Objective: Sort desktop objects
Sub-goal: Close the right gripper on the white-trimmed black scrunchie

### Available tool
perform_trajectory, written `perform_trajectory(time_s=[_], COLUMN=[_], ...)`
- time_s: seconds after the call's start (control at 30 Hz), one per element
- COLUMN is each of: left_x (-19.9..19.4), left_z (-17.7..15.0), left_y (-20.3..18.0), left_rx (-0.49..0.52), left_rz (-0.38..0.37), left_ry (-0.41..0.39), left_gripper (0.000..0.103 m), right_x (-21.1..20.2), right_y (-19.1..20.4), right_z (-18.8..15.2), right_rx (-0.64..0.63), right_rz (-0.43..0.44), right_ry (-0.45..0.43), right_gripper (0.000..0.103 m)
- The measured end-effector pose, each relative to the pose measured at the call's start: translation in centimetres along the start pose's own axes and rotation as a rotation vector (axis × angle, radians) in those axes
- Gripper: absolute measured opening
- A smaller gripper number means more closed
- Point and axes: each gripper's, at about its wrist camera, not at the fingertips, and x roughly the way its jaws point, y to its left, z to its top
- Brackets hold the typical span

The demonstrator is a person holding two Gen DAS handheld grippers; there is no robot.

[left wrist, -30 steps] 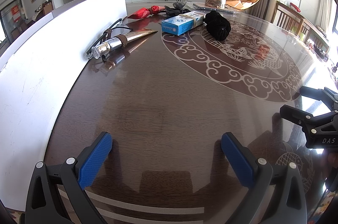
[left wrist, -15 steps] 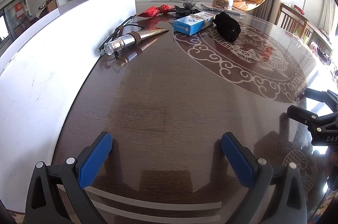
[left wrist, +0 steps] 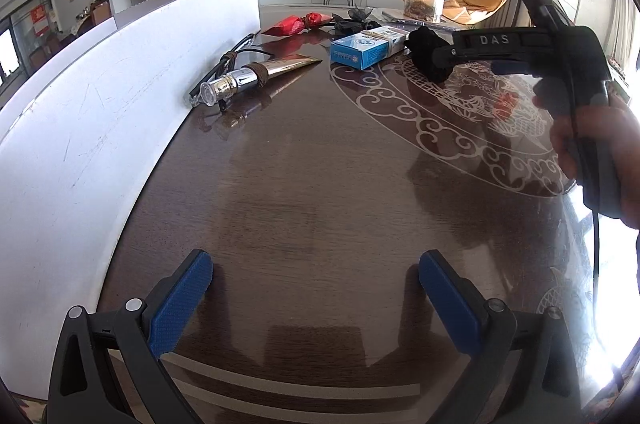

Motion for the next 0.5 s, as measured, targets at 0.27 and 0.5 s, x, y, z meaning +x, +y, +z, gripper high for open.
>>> perform_trajectory(time_s=[0.27,0.5], left_x=[0.0,0.5], left_z=[0.0,1.0], left_y=[0.0,-0.2], left_rx=[-0.003,0.013], left_rz=[0.002,0.007], left_ry=[-0.004,0.044], left_gripper=[0.103,0.103], right_x=[4.4,0.1], right_y=[1.0,0.3], right_z=[3.4,-2.0], right_rx=[0.020,-0.035], right_rz=[-0.053,0.009], right_ry=[0.032,0.021], right_gripper=[0.059,0.042])
